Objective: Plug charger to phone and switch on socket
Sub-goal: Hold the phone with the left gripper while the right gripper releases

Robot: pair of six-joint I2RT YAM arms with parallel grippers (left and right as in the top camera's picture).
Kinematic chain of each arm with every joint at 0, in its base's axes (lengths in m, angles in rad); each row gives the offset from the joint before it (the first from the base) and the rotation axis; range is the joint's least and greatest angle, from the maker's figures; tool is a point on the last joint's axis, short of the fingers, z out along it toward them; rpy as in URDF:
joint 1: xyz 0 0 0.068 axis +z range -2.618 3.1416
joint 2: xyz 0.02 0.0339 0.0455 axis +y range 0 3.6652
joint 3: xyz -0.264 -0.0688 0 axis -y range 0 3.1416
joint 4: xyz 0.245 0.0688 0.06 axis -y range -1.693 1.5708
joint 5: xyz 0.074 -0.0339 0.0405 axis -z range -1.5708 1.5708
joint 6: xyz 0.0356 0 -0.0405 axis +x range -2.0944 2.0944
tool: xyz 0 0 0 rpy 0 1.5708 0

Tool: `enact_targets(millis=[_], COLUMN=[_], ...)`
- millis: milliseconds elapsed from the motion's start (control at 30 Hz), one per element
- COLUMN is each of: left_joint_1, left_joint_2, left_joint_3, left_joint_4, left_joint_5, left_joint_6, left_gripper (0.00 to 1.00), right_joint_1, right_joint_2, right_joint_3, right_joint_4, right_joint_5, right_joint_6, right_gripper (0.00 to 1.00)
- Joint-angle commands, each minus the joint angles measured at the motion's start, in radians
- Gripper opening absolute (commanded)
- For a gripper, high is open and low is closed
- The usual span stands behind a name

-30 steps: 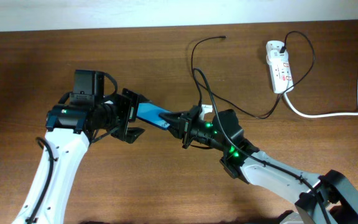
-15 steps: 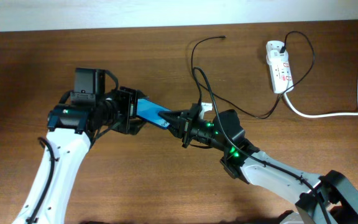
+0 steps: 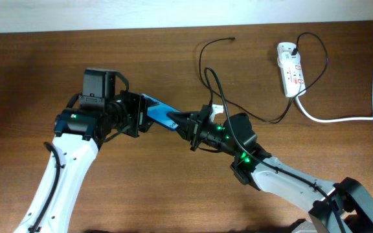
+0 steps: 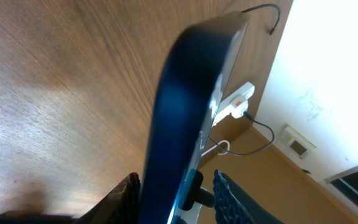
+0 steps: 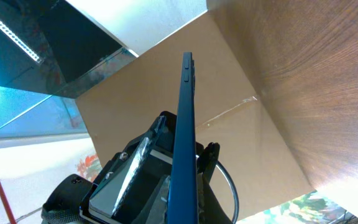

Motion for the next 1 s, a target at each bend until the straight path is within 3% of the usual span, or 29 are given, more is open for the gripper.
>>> enact_targets(millis=[0,200,300,333,533,633,967], left_joint_1=[-0.002,-0.002,-0.002,-0.002,-0.002,-0.002,-0.001], left_joint_2=[0.007,0.007,0.007,0.007,0.007,0.007,0.007], left_joint_3=[0.01,0.01,0.01,0.01,0.01,0.01,0.01], left_joint_4=[0.027,0.027,0.027,0.027,0.026,0.026,0.026], left_joint_5=[-0.019,-0.019,-0.019,-0.019,-0.019,-0.019,0.024], left_joint_6=[-0.006,-0.006,-0.006,-0.006,-0.006,-0.006,-0.006], left_gripper=[0.41,0.36,0.1,0.06,0.06,0.0,0.0], right_joint_1=[0.006,0.006,0.006,0.006,0.006,0.006,0.005], right_joint_2=[-0.026,-0.026,-0.026,-0.026,-0.026,-0.026,-0.026], right_joint_3=[0.015,0.015,0.015,0.015,0.015,0.015,0.015], right_joint_4=[0.026,0.051,0.05,0.05,0.051,0.051,0.024], right_joint_5=[-0.013,0.001,0.006,0.005,0.003,0.001,0.001], right_joint_6=[-0.01,-0.01,-0.01,-0.01,-0.01,-0.01,-0.01], right_gripper=[0.04,0.04,0.05,0.04,0.04,0.04,0.05])
